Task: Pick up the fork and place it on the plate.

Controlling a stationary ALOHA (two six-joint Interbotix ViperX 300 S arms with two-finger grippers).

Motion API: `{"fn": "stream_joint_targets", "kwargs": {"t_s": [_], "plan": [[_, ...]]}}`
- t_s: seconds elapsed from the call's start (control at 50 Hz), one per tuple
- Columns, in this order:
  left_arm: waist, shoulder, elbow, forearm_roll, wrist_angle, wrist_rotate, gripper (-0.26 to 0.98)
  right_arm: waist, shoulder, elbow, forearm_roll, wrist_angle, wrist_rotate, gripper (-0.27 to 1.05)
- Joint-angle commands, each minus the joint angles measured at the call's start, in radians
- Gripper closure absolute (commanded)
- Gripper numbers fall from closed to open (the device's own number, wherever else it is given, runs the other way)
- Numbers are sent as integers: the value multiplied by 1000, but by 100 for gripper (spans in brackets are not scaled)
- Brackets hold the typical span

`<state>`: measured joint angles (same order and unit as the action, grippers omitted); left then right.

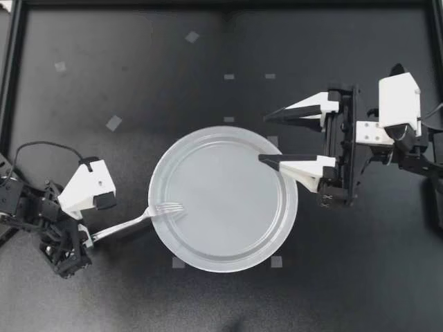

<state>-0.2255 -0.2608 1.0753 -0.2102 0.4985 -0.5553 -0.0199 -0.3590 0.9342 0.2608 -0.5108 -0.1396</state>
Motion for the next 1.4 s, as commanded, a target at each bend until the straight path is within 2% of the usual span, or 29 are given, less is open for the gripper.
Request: {"fn": "stream_joint_targets", "kwargs": {"t_s": [0.0,0.3,0.62,0.7,0.8,0.92,1.06,1.12,1.38], "plan": [[-2,5,-21,5,-2,-2,87,-3,2,-17,2,-17,2,7],[-3,77,-54,3,0,2,87,-3,9,-20,3,-18,2,7],[-2,81,-66,-2,-12,2,85,-3,11,-21,2,-18,20,7],[-2,81,-66,-3,-23,3,80,-3,11,-20,2,-17,21,7],[-2,77,-66,-3,-26,5,68,-3,11,-21,2,-17,21,7],[-3,80,-63,-3,-28,3,47,-3,11,-21,2,-17,20,7],[-2,84,-61,-3,-26,3,28,-3,11,-20,2,-17,21,7],[-2,83,-61,-3,-25,5,23,-3,11,-21,2,-17,21,7],[-3,72,-57,5,-18,11,23,-3,11,-23,2,-17,21,7]]}}
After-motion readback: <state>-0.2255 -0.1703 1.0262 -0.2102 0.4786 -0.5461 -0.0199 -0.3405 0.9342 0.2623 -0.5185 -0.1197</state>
